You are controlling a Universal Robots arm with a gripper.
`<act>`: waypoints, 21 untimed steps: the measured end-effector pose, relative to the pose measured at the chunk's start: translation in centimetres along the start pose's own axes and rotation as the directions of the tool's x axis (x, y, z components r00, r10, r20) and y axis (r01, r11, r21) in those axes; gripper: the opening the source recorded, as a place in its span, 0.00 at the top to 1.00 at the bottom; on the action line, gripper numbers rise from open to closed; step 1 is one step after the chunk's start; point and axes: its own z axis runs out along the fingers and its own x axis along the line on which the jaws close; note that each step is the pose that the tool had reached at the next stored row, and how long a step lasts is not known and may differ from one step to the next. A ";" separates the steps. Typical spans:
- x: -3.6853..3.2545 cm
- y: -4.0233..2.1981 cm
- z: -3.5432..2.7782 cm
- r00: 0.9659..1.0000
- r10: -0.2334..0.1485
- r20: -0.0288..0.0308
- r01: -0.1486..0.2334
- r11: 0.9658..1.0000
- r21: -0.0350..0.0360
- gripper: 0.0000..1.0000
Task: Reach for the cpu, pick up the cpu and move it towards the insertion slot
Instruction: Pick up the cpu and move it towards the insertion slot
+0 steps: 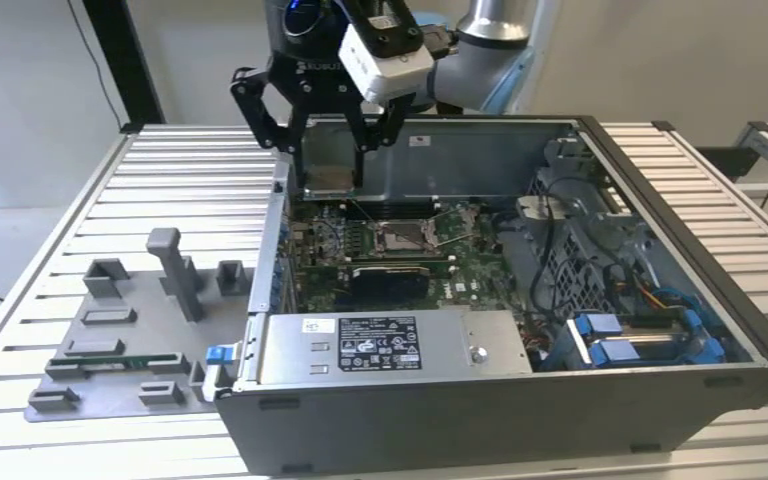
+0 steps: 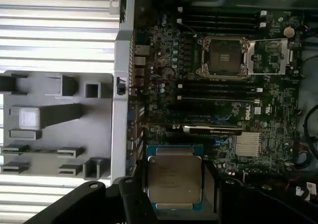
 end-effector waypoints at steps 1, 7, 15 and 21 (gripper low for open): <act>-0.45 -0.01 0.00 1.000 0.000 0.000 0.000 1.000 0.000 1.00; -3.19 -0.03 -0.01 1.000 0.000 0.000 0.000 1.000 0.000 1.00; -6.83 -0.05 -0.02 1.000 0.000 0.000 0.000 1.000 0.000 1.00; -8.58 -0.03 -0.03 1.000 0.000 0.000 0.000 1.000 0.000 1.00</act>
